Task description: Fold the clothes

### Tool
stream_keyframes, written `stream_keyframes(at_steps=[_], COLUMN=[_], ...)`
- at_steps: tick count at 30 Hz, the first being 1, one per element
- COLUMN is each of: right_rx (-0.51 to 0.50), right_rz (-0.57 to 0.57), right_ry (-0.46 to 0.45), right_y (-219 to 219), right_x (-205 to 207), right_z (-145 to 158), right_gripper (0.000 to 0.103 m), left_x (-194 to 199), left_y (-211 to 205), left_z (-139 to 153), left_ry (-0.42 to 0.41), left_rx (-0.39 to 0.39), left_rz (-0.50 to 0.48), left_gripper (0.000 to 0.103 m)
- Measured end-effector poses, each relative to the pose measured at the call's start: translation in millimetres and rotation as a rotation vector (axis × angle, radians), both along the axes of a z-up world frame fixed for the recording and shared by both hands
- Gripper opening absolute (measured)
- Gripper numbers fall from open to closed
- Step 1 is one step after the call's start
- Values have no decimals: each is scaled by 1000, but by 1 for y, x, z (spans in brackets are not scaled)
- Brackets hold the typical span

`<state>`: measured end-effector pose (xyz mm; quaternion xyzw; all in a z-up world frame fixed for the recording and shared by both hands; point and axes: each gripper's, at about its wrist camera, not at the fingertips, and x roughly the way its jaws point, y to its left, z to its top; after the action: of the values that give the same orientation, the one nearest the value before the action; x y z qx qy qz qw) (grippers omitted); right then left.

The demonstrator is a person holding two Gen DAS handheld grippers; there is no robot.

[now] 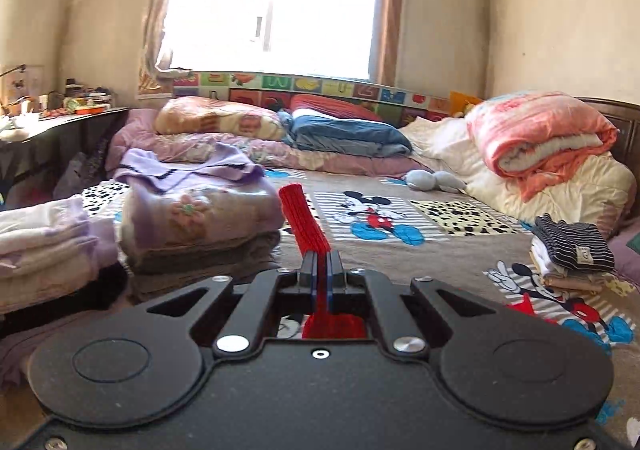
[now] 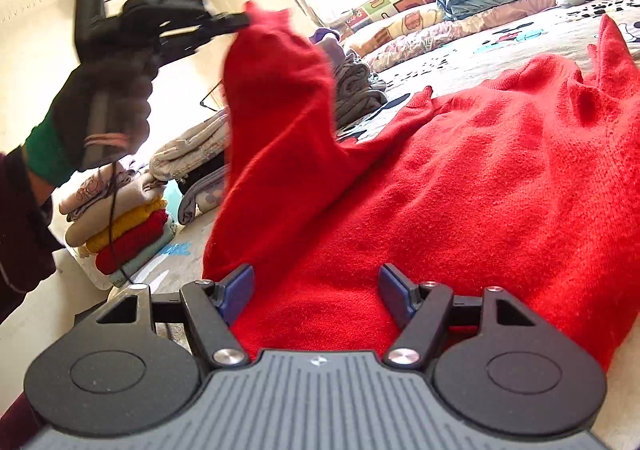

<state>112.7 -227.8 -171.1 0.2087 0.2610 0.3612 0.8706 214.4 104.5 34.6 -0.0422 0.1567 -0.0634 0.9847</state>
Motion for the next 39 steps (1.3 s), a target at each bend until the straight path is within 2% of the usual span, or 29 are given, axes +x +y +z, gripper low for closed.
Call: stream_keyframes(at_steps=[9,13,19,20,22,23,24,26,28,31,32,37,38,39], right_rx=[-12,-8,-3,-4,-6,-7,-8,-9,-13,-22,-26,-96,-124,-152], right_rz=[-11,-11,-10,-10,-10,-10,-10,-10,-11,-13,-14,-29,-35,-40], right_ry=[-25,-30,-35,-36,-38,-40,-40,-41,-43,-47,-47,-48,-49,-51], right_y=[2,1,1,1,1,2,2,2,3,3,4,12,15,18], right_x=[-1,0,-1,-1,-1,-1,-1,-1,-1,-1,-2,-4,-5,-6], right_z=[-2,-2,-3,-3,-3,-4,-3,-3,-3,-3,-3,1,3,5], right_gripper=[69,69,69,69,69,69,69,69,69,69,69,69,69,69], left_x=[-22,-28,-34,-30,-11,-9,-8,-20,-20,-12,-9,13,16,19], left_y=[87,114,133,134,139,145,151,161,171,178,177,170,168,165], left_z=[-51,-74,-98,-105,-129,-143,-157,-169,-170,-169,-170,-171,-169,-168], left_ry=[57,79,72,97,273,326,377,335,338,335,340,354,359,364], left_rx=[-66,-120,-180,-181,-169,-197,-225,-325,-402,-465,-460,-405,-381,-342], left_rz=[162,198,215,232,290,325,359,355,356,320,307,283,275,265], left_gripper=[1,1,1,3,7,13,15,21,21,39,42,41,39,22])
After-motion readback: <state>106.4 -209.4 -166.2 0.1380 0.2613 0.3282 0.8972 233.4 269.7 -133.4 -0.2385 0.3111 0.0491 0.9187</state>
